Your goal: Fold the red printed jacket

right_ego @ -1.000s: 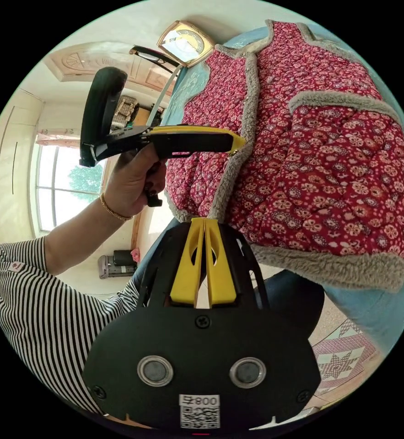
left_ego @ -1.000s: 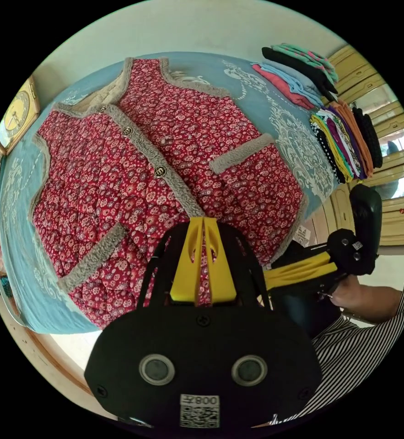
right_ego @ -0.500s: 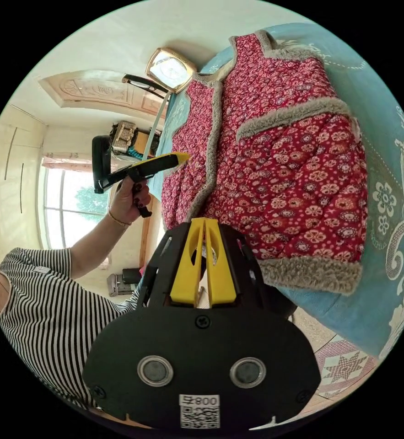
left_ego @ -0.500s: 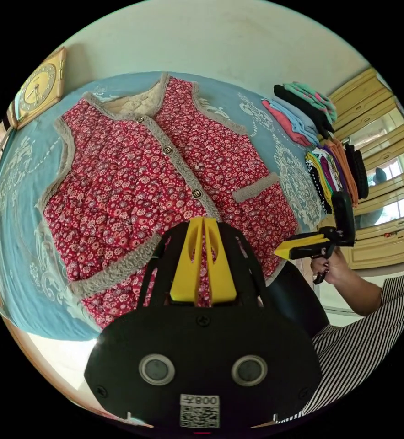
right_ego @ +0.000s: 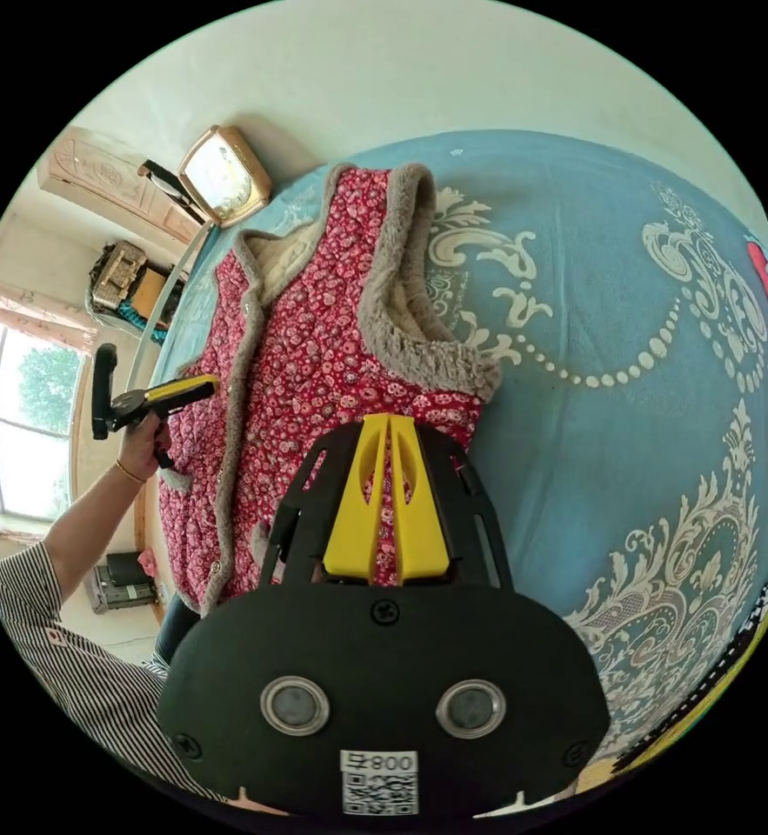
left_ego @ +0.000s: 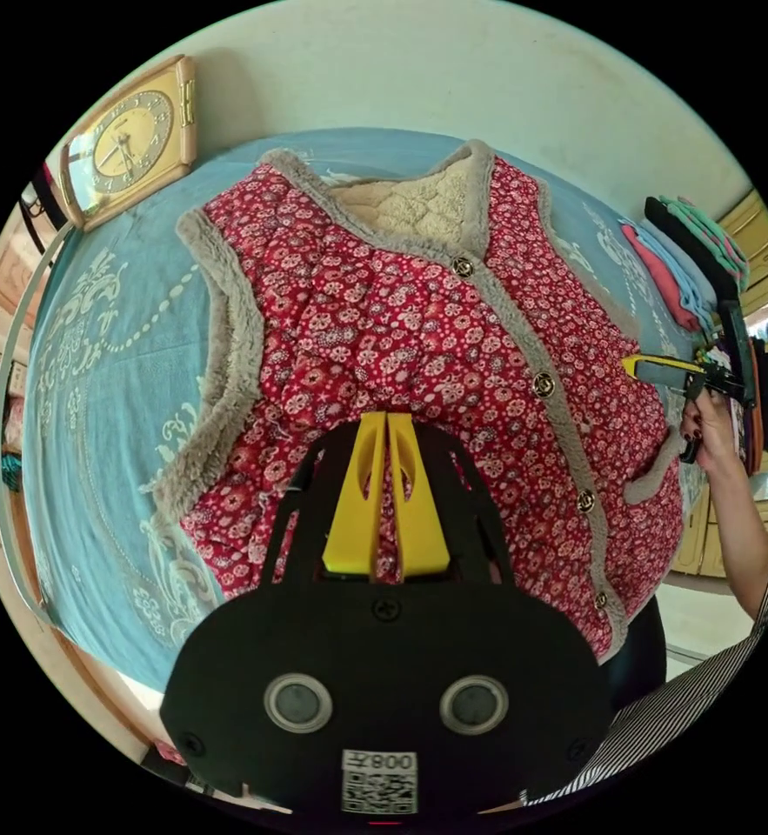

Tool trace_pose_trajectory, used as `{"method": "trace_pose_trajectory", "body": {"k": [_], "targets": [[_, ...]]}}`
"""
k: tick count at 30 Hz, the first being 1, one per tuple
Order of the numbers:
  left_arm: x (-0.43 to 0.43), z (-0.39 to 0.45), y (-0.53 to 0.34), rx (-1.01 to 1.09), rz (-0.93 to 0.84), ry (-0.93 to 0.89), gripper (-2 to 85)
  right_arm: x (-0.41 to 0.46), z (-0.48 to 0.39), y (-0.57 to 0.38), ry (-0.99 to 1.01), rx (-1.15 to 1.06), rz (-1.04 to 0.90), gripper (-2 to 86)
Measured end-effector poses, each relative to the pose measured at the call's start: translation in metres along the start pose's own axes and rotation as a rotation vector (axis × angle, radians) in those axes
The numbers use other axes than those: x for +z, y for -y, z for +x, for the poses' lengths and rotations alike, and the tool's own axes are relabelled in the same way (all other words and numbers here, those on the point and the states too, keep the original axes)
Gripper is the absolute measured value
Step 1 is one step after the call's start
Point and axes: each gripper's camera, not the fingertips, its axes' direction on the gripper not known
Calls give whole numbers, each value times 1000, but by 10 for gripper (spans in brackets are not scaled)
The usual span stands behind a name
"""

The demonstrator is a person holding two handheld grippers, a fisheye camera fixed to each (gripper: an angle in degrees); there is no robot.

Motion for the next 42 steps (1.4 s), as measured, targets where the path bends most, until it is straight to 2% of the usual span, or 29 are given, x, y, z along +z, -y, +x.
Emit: {"method": "trace_pose_trajectory", "body": {"k": [1,3,7,10,16,18,20,22,23,27,29,31,34,38,42], "targets": [[1,-6,-1,7,11,-11,2,20,-1,6,-28,-9,-85,1],[-4,-14,-1,24,15,-23,2,20,-9,4,-43,-52,-32,1],[-34,-44,14,34,184,2,2,0,-30,16,-69,-105,36,1],[-40,-74,50,9,244,29,3,-13,-50,49,-50,-173,135,1],[-5,-142,127,-114,181,49,4,12,-85,171,-119,-285,148,1],[19,-159,142,-132,82,24,4,25,-92,203,-127,-295,142,1],[29,-172,143,-128,115,-15,5,58,-93,237,-186,-268,44,2],[29,-179,140,-119,136,-27,7,88,-90,250,-200,-276,-60,2],[27,-183,136,-119,148,-37,10,84,-93,250,-181,-292,5,3],[3,-194,123,-77,258,-124,29,73,-104,249,-186,-330,9,9],[-16,-205,119,-24,345,-179,70,50,-116,242,-179,-387,88,20],[-24,-216,125,-16,355,-165,109,32,-122,244,-171,-426,143,43],[-14,-234,150,3,240,-168,144,23,-127,264,-165,-458,138,97],[12,-242,179,45,48,-125,146,55,-124,302,-186,-466,-89,116],[15,-235,185,113,5,-42,129,79,-125,312,-206,-482,-183,117]]}}
